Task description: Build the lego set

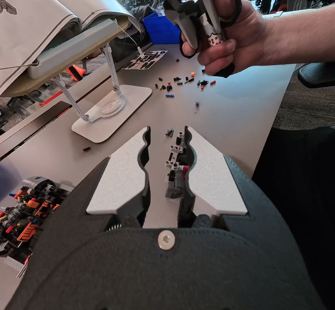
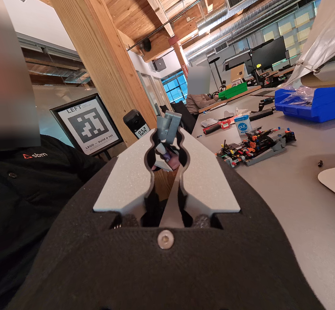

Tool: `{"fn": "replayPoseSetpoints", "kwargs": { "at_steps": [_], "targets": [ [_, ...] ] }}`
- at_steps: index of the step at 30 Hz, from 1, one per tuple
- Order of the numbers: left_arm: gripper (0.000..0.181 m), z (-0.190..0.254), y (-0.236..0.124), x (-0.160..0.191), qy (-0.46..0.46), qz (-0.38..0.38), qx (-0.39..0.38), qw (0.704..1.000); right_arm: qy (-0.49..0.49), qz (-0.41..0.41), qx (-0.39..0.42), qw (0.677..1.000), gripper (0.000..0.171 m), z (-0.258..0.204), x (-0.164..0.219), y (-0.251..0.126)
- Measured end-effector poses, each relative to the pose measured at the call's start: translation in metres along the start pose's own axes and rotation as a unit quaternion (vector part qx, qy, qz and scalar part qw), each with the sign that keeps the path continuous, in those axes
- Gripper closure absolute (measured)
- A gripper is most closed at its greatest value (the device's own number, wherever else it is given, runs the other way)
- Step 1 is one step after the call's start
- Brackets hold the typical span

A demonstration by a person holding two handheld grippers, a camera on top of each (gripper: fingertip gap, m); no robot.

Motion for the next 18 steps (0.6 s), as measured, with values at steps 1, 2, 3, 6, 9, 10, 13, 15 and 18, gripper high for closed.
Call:
{"fn": "replayPoseSetpoints", "kwargs": {
  "at_steps": [1, 2, 3, 6, 9, 10, 13, 15, 18],
  "targets": [
    [0.146, 0.0001, 0.0, -0.0001, 0.0, 0.0, 0.0, 1.0, -0.003, 0.0, 0.0, 1.0, 0.154, -0.0008, -0.0004, 0.0],
    [0.146, 0.0001, -0.0001, -0.0004, 0.001, 0.0, 0.0, 1.0, -0.002, 0.001, -0.004, 1.0, 0.154, -0.0021, -0.0009, 0.0],
    [0.146, 0.0, -0.0002, -0.0006, 0.001, 0.0, 0.0, 1.0, 0.0, 0.003, -0.009, 1.0, 0.154, -0.0034, -0.0018, -0.0001],
    [0.146, 0.0006, -0.0002, -0.0011, 0.001, 0.001, 0.001, 1.0, 0.011, 0.014, -0.022, 1.0, 0.154, -0.0057, -0.0047, -0.0012],
    [0.146, 0.0013, 0.0003, -0.0009, 0.002, 0.001, 0.001, 1.0, 0.02, 0.022, -0.029, 0.999, 0.154, -0.0063, -0.0067, -0.0022],
    [0.146, 0.0014, 0.0003, -0.0009, 0.003, 0.0, 0.001, 1.0, 0.02, 0.022, -0.03, 0.999, 0.154, -0.0066, -0.0069, -0.0023],
    [0.146, 0.0013, 0.0005, -0.0008, 0.003, 0.0, 0.002, 1.0, 0.022, 0.024, -0.034, 0.999, 0.154, -0.0076, -0.0073, -0.0019],
    [0.146, 0.0011, 0.0005, -0.001, 0.002, 0.0, 0.002, 1.0, 0.023, 0.024, -0.037, 0.999, 0.154, -0.0082, -0.0072, -0.0014],
    [0.146, 0.0008, 0.001, -0.0011, 0.002, 0.0, 0.003, 1.0, 0.023, 0.024, -0.037, 0.999, 0.154, -0.0079, -0.0068, -0.0014]
  ]
}}
Point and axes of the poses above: each gripper's, where its closed fingertips meet, y out along the fingers, x out of its underside, z = x × y across the jaws, the point moved 1 cm from there along -y, back along the fingers, and after that the axes turned 4 degrees about -z, right-handed, at the moved point
